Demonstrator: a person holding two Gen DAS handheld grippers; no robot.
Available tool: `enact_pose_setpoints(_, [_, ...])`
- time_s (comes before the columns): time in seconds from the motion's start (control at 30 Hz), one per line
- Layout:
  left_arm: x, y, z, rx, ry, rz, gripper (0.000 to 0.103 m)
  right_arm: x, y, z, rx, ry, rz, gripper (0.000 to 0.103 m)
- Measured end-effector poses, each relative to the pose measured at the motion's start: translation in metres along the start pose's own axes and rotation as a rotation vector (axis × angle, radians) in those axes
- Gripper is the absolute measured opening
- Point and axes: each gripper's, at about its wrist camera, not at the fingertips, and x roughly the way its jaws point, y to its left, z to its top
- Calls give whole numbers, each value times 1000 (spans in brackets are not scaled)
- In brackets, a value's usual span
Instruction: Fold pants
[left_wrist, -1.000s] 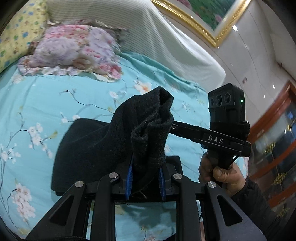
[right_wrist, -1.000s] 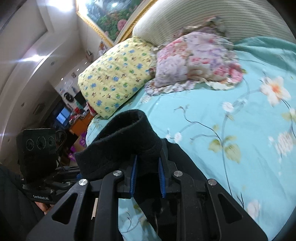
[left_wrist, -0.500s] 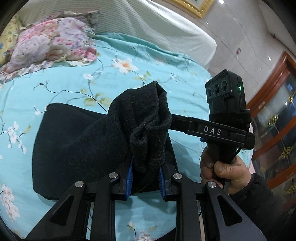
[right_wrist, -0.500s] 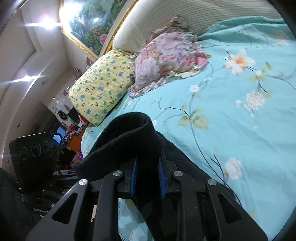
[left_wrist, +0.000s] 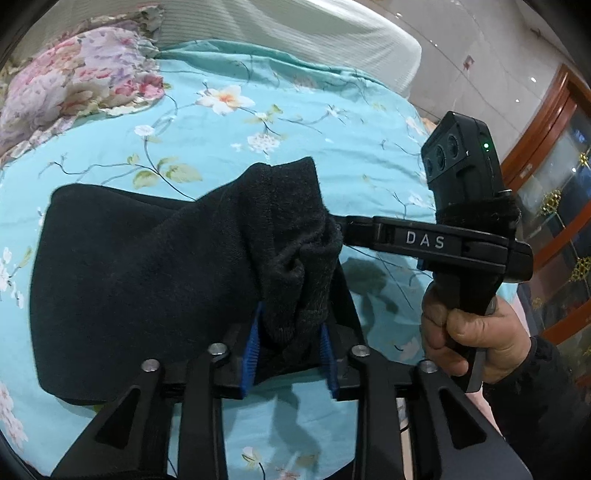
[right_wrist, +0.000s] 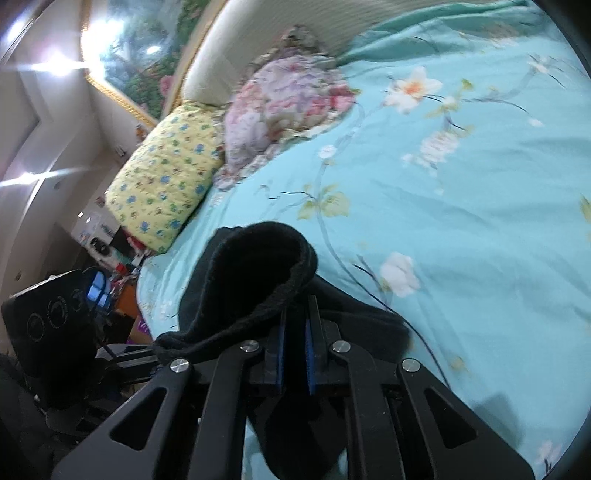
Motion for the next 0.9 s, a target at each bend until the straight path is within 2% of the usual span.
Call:
enact_pose_setpoints(0.07, [0,0,-1,4,8,-27,48,-7,-5,-4,25,-20,-40,10])
enact_pose_setpoints(0.13, [-4,-1,-3,9,4,-47,51,-17,-5,-6,42,-46,-74,10])
enact_pose_setpoints(0.17, [-6,-2,-3,12,3,-46,57,-21,-3,-7,44,-56,-99,13])
enact_pose_setpoints(0.23, [-13,0,-4,12,-10,-52,59,-30,-2,-10,48,-65,-182,41])
enact_pose_setpoints(0.27, [-15,0,-4,9,-12,-56,60,-33,-1,-11,55,-70,-211,66])
enact_pose_setpoints(0.3, [-19,2,-5,3,-13,-64,60,-39,0,-14,63,-90,-224,79])
enact_pose_setpoints(0.4, [-29,8,-7,-18,-20,-68,63,-52,4,-21,78,-140,-192,80])
enact_pose_setpoints(0.57, [-45,21,-11,-46,-35,-64,67,-63,14,-29,120,-181,-190,82])
enact_pose_setpoints(0.8, [-59,45,-13,-103,-66,-40,69,-59,40,-33,144,-200,-199,94])
enact_pose_setpoints(0.9, [-64,56,-14,-130,-79,-32,70,-53,46,-33,170,-189,-213,95])
